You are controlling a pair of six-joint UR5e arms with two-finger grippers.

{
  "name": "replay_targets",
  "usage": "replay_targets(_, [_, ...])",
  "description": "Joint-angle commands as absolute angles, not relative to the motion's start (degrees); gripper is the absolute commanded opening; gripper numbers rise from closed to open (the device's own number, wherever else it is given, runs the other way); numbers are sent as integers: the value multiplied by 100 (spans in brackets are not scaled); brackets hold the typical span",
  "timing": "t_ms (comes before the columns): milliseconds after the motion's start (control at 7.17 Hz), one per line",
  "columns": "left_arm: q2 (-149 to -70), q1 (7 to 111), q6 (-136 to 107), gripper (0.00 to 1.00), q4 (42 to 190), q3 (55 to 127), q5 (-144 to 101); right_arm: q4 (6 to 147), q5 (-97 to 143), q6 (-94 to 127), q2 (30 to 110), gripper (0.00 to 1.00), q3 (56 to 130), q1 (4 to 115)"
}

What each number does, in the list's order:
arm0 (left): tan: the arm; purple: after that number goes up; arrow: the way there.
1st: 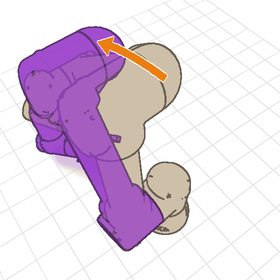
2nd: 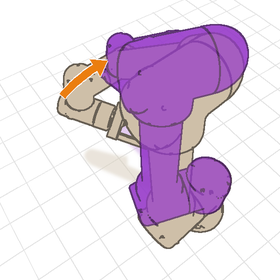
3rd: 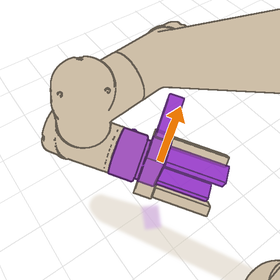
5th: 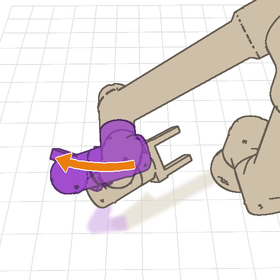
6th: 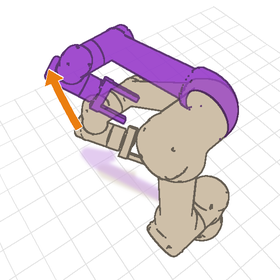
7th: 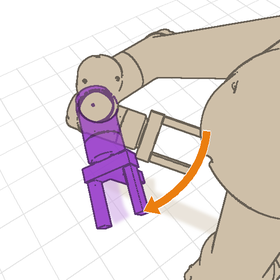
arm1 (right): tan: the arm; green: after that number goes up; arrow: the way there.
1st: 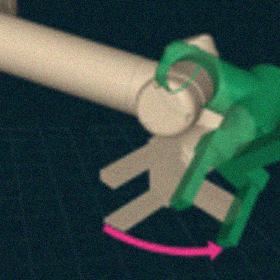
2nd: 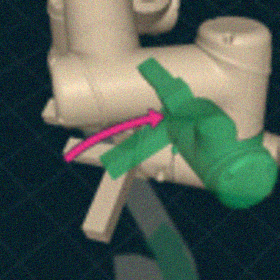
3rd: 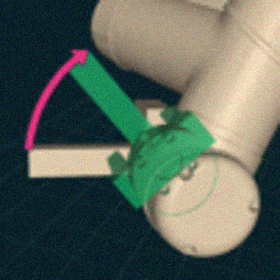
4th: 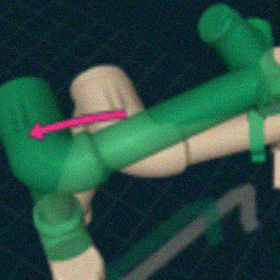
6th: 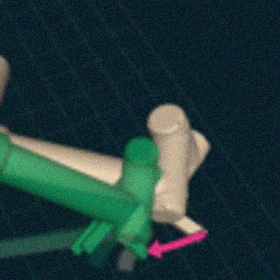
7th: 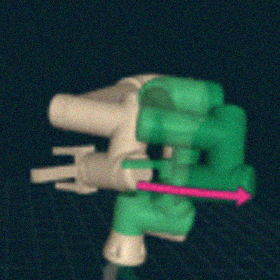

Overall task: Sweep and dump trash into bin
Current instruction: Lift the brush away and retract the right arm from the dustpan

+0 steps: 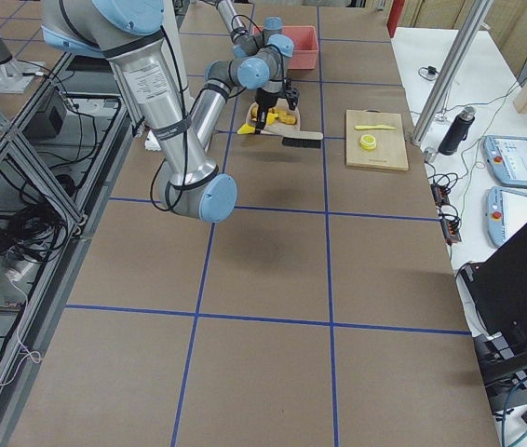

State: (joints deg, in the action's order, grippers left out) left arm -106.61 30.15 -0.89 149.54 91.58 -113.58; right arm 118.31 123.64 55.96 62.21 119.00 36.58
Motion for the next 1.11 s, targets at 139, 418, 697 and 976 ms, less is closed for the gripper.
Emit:
replay_targets(139, [-10661,3015,-70,36,14968,9167,-11355,11760,12296,4879,7827,0,12698,4139])
replay_targets(418, [-10661,3015,-70,31,14968,9167,-11364,11760,12051,4878,8155,0,12805,4148])
replay_targets(697, [-10661,3015,-70,23,14968,9176,-11356,11751,12050,4599,8462,0,12753,4157])
replay_targets(976, [-10661,3015,-70,14,14950,9184,-11355,11751,12059,4290,8744,0,12683,4333])
